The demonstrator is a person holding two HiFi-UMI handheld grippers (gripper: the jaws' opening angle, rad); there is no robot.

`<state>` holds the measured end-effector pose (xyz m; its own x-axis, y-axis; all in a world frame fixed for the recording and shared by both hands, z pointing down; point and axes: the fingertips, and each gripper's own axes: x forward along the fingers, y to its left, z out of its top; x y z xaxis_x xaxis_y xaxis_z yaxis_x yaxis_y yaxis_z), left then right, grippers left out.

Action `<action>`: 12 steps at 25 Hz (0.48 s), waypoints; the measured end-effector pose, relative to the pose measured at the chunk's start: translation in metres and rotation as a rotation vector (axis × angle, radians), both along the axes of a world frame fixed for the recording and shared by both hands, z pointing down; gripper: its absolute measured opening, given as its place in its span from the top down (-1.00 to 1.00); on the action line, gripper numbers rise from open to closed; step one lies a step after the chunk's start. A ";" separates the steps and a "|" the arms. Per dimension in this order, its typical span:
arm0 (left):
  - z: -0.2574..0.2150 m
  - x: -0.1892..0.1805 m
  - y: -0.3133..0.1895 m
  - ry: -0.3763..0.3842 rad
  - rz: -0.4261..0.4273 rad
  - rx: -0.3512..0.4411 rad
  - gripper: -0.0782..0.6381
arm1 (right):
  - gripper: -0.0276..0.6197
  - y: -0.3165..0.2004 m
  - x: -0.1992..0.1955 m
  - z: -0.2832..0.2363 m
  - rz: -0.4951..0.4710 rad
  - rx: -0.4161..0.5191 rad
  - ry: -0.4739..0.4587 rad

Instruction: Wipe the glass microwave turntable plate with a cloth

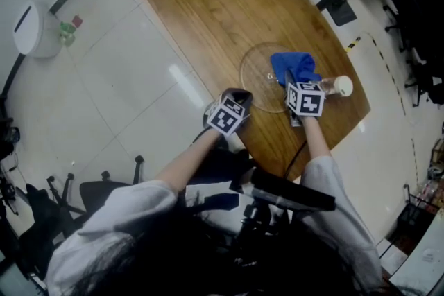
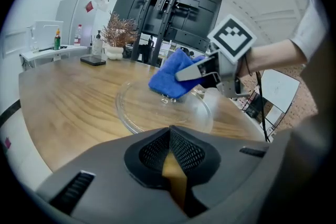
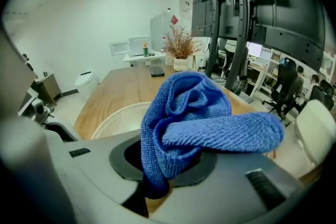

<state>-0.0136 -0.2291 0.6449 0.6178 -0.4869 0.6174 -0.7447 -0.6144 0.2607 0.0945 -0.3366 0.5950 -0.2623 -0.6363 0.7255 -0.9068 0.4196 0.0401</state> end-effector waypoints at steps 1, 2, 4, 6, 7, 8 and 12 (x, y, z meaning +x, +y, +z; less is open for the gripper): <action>0.000 -0.001 0.000 0.001 -0.002 -0.002 0.79 | 0.64 0.013 -0.002 0.002 -0.024 -0.002 0.001; 0.000 -0.001 -0.001 0.003 -0.006 -0.005 0.79 | 0.64 0.026 -0.004 0.004 -0.048 -0.001 0.010; 0.001 -0.002 -0.001 0.005 -0.016 -0.011 0.79 | 0.64 0.052 -0.008 0.002 -0.092 0.003 0.036; 0.001 -0.002 -0.002 0.003 -0.024 -0.013 0.79 | 0.64 0.077 -0.011 0.002 -0.112 -0.004 0.035; 0.001 -0.003 -0.002 0.000 -0.026 -0.013 0.79 | 0.64 0.089 -0.012 0.002 -0.111 -0.015 0.020; 0.001 -0.003 -0.002 -0.001 -0.027 -0.014 0.79 | 0.64 0.101 -0.013 0.003 -0.104 -0.028 0.000; 0.003 -0.002 -0.001 -0.014 -0.022 -0.019 0.79 | 0.64 0.139 -0.014 0.009 -0.082 -0.076 -0.060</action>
